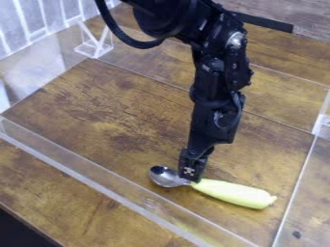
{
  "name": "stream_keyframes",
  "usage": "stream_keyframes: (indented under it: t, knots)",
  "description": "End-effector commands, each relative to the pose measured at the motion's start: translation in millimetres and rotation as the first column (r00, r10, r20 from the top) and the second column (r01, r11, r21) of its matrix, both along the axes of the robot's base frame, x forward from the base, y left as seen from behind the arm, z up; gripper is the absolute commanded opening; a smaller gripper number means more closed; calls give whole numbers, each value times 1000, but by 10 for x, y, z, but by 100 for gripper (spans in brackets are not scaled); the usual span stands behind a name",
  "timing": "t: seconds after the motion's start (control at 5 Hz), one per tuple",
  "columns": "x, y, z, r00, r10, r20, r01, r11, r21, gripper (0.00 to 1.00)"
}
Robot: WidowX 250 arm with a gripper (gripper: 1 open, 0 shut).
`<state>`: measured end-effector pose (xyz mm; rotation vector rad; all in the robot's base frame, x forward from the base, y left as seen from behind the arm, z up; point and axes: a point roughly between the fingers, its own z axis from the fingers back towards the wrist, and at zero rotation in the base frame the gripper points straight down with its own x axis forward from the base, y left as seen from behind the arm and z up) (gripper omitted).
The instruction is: Move the green spoon to the left
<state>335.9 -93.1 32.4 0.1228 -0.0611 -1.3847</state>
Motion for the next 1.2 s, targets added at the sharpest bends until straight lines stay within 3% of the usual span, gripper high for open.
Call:
stream_keyframes:
  t: [0.0, 0.4, 0.6, 1.0]
  knots:
    - [51, -39, -76, 998, -57, 34, 58, 998, -29, 100]
    - [44, 54, -157, 987, -156, 40, 159, 985, -66, 100]
    - [15, 108, -178, 975, -217, 44, 220, 972, -83, 100]
    - [-15, 239, -189, 961, -273, 45, 276, 953, -122, 100]
